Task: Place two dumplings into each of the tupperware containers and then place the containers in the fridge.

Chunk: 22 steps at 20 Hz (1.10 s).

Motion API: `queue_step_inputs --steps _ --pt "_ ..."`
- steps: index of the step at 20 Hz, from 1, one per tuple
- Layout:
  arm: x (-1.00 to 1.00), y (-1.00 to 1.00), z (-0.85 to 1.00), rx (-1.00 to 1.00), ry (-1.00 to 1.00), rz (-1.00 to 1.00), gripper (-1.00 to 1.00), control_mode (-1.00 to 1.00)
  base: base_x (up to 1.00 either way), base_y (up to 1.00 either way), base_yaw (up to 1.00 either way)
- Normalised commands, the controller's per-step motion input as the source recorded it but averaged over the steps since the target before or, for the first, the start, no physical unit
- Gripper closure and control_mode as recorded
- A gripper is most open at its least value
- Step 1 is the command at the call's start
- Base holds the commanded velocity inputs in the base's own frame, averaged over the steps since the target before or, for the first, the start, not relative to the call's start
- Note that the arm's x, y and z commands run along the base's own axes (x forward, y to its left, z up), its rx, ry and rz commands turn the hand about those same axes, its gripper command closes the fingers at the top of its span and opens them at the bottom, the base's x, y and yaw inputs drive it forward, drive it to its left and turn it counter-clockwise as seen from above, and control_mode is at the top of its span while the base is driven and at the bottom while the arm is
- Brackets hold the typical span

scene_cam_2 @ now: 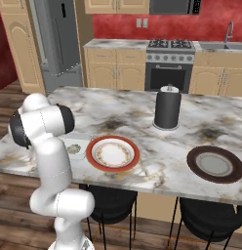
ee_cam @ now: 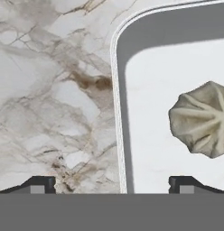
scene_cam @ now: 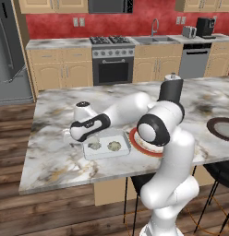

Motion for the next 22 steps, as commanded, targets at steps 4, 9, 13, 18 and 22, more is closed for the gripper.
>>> queue_step_inputs --steps 4,9,13,18,22 --pt "0.0 0.08 -0.17 0.0 0.06 0.01 -1.0 -1.0 0.0 0.0 0.0" --pt "0.0 0.0 -0.14 0.0 0.03 0.0 -1.0 -1.0 0.0 0.0 0.0" --pt "0.0 0.0 -0.25 0.0 0.02 0.0 -1.0 -1.0 0.0 0.0 0.0" --pt "0.0 0.0 -0.24 0.0 0.0 0.0 -1.0 -1.0 0.0 0.0 0.0" --pt "0.0 0.0 -0.05 0.0 0.02 0.0 -1.0 -1.0 0.0 0.0 0.0"
